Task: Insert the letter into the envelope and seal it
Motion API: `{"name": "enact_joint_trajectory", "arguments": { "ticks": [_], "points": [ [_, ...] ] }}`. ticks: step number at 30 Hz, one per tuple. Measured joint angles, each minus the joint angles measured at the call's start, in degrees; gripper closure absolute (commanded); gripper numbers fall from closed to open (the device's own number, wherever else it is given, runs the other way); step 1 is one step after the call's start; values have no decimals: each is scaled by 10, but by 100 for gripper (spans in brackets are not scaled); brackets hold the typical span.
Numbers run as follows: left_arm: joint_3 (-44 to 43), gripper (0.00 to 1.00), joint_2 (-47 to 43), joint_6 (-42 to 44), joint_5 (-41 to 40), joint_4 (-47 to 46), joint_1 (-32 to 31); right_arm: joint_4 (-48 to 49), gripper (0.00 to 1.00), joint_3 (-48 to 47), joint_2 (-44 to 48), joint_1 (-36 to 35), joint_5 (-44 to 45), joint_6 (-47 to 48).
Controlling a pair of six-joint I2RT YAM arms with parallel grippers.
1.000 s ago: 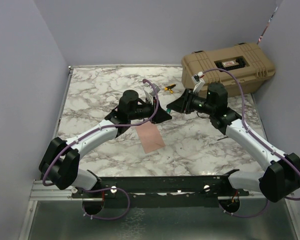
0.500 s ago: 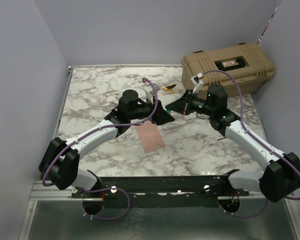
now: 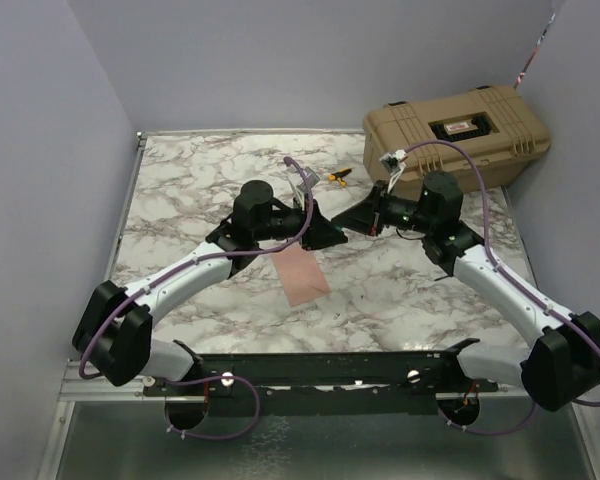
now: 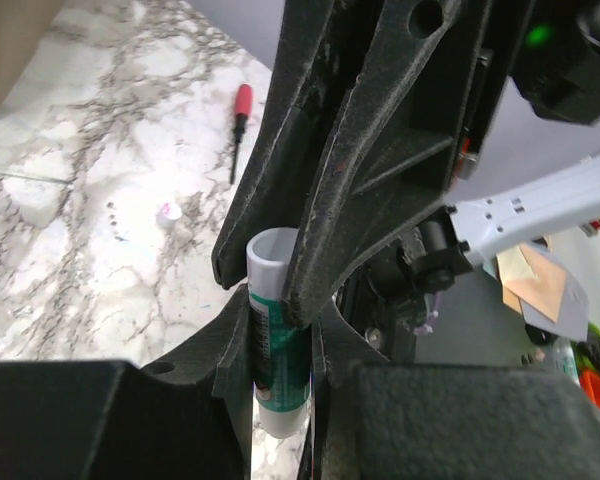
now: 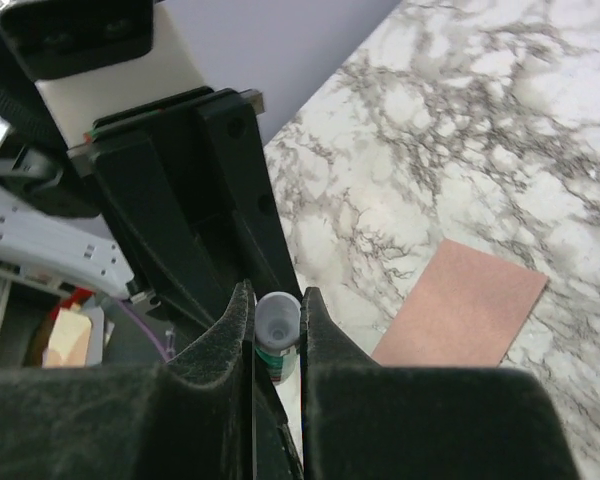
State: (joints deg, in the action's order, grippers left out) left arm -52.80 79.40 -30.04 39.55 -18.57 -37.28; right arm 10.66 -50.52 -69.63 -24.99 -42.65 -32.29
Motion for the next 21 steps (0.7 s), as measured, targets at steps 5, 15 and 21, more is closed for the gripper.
{"name": "enact_joint_trajectory", "arguments": {
  "ticks": [5, 15, 21],
  "points": [
    [9, 100, -34, 22, 62, -2, -5, 16, 100, -3, 18, 3, -120, 76],
    [13, 100, -50, 37, 73, -16, -5, -52, 31, -52, 17, 1, -107, 116],
    [29, 100, -50, 27, -71, -24, -2, -45, 29, -37, 20, -5, 90, -36]
  ]
}}
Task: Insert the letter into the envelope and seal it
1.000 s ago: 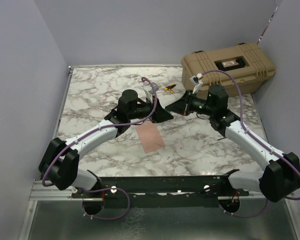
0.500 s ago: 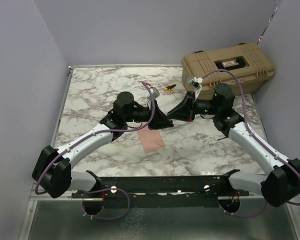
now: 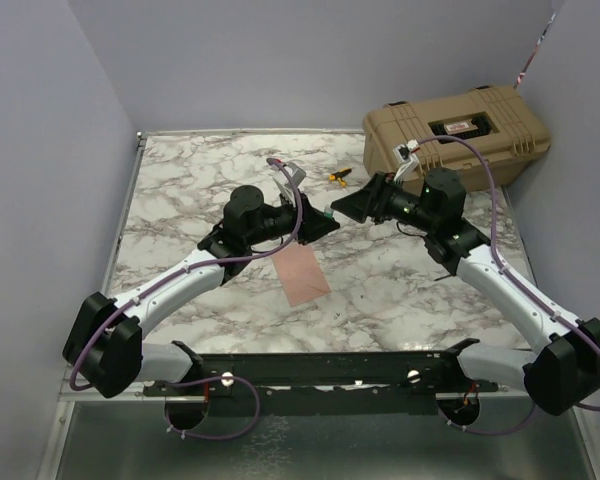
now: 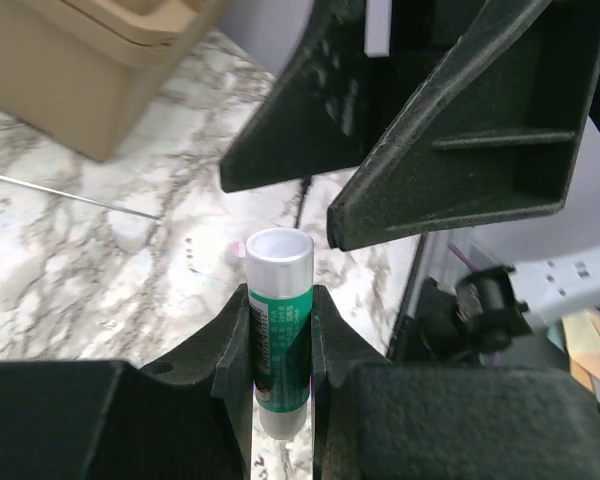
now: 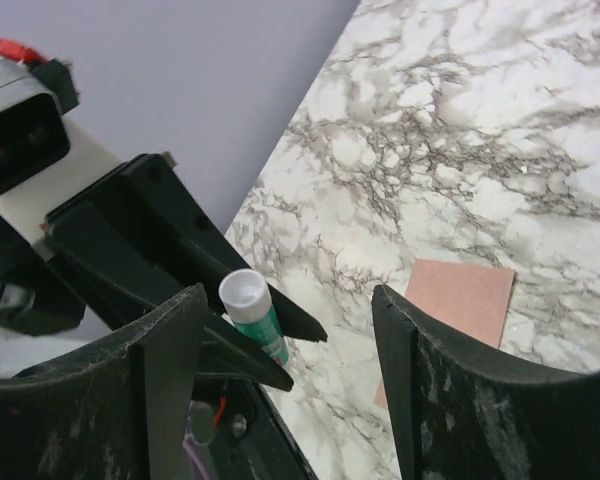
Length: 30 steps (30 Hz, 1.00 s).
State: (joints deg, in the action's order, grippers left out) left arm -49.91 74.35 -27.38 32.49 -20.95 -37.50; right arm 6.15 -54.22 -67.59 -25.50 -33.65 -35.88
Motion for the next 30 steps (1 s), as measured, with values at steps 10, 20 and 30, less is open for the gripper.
{"name": "enact_joint_trajectory", "arguments": {
  "ticks": [10, 20, 30],
  "points": [
    [2, 100, 11, -21, -77, -9, 0, 25, 29, 12, -12, -22, 88, -81],
    [2, 100, 22, -32, -75, -9, 0, 32, 57, -4, -52, -33, 83, -75],
    [-1, 100, 22, -39, -66, -7, 0, 32, 89, -6, -54, -33, 31, -51]
  ]
}}
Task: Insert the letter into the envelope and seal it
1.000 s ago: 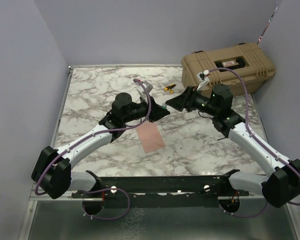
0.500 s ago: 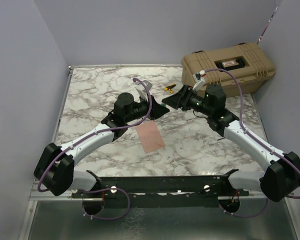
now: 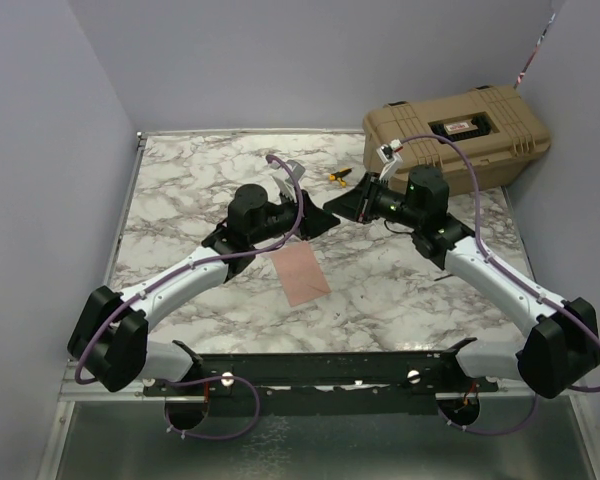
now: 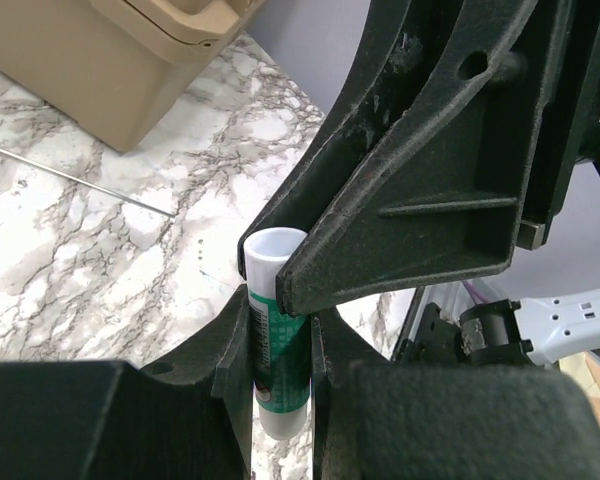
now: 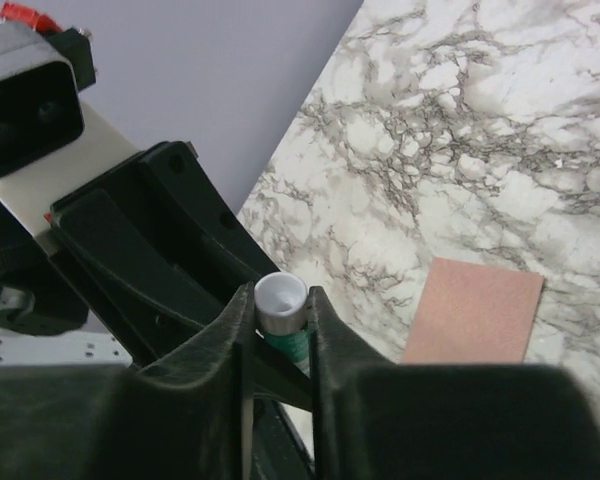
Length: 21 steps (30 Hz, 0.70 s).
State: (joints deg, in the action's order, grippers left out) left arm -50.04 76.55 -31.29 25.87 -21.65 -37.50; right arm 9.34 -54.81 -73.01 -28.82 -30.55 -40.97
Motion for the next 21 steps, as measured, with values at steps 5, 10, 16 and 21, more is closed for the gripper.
{"name": "enact_joint_trajectory", "arguments": {
  "ticks": [5, 10, 16, 21],
  "points": [
    [-4, 100, 0, -6, 19, 10, 2, -8, 99, 0, 5, 4, -17, 34],
    [-10, 100, -11, 14, 82, 13, 4, -1, 99, 8, 27, 19, -81, 62],
    [-10, 100, -57, 33, 190, 14, 2, 103, 99, 31, 57, 33, -262, 80],
    [-14, 100, -80, 42, 260, 9, -13, 89, 99, 8, 76, 30, -371, 148]
  ]
}}
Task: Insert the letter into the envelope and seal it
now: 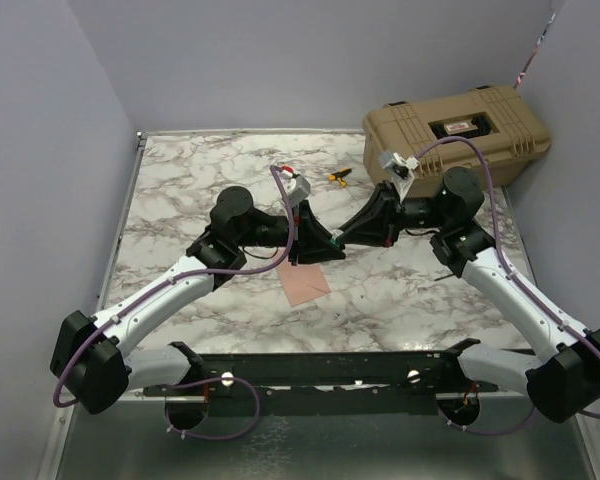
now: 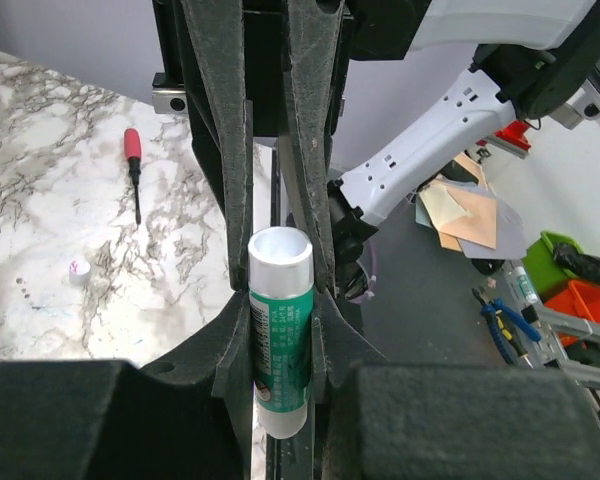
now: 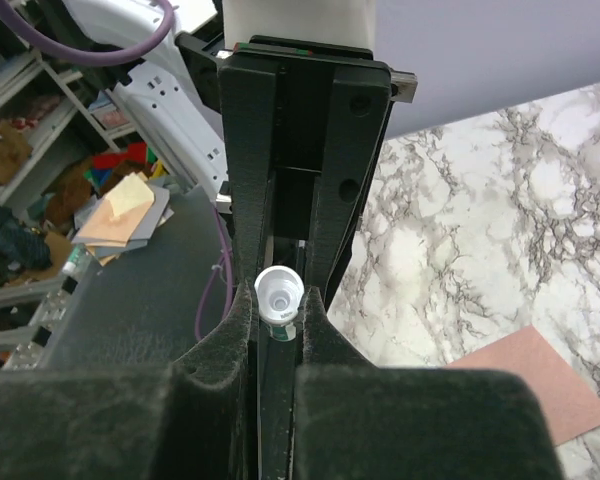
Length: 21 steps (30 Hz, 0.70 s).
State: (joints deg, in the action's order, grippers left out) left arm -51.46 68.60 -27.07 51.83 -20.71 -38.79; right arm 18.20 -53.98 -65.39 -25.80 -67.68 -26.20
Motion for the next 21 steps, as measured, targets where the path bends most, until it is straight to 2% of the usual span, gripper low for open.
{"name": "enact_joint_trajectory", "arguments": {
  "ticks": [1, 2, 5, 6, 8, 13, 17, 21],
  "points": [
    [-3, 100, 0, 1, 7, 0, -1, -7, 96, -5, 0, 0, -8, 11],
    [-4, 100, 0, 2, 8, 0, -2, -14, 86, -9, 0, 0, -10, 19],
    [-6, 100, 2, 4, -8, -1, -2, -28, 47, -16, 1, 0, 14, 10],
    [-6, 100, 3, 5, -21, -2, 0, -43, 41, -21, 1, -1, 42, 1],
    [-6, 100, 9, 6, -59, 1, 5, -74, 36, -37, 3, -2, 121, -19],
    [-6, 100, 27, 6, -153, 7, 11, -108, 35, -49, 14, -5, 310, -94],
    [-6, 100, 28, 5, -194, 6, 11, -116, 35, -49, 7, -13, 395, -143],
    [-6, 100, 35, 3, -216, 5, 12, -119, 36, -49, -12, -30, 431, -166]
  ]
}}
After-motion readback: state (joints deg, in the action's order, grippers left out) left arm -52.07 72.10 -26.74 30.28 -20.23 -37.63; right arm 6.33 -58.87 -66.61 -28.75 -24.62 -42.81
